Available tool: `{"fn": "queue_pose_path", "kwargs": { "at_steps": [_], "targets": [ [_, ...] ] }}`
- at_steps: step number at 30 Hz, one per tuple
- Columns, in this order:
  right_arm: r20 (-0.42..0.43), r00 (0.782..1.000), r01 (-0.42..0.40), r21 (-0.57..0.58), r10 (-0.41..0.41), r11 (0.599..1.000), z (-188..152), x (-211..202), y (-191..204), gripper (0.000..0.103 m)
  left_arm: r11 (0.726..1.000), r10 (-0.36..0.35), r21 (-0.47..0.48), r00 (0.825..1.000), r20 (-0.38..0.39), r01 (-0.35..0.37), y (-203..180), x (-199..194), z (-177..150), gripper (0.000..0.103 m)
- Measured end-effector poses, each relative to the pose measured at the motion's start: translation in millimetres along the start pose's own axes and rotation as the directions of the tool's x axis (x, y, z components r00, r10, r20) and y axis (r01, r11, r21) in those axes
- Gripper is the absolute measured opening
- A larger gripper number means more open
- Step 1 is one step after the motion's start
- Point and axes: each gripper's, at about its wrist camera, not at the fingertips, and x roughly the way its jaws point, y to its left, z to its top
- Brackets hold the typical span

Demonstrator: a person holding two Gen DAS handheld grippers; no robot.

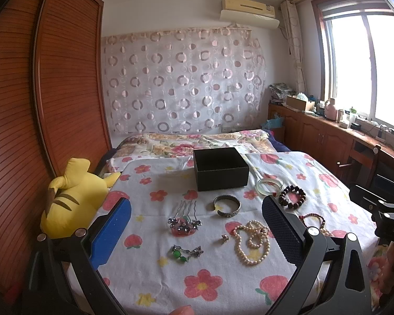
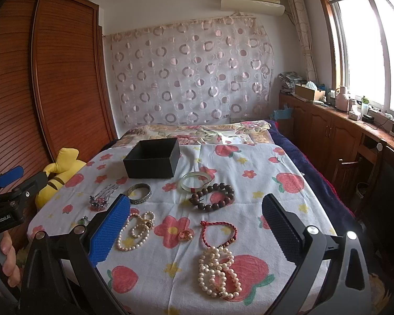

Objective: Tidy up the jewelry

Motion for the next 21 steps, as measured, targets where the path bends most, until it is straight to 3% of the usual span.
{"fn": "queue_pose_path", "kwargs": {
  "at_steps": [21],
  "targets": [
    [0.0,1.0,-0.002,0.0,0.002,1.0,2.3,-0.3,1.3,0.101,1.0,-0.001,-0.003,1.0,0.006,0.001,-0.1,2.3,0.7,0.097]
  ]
}}
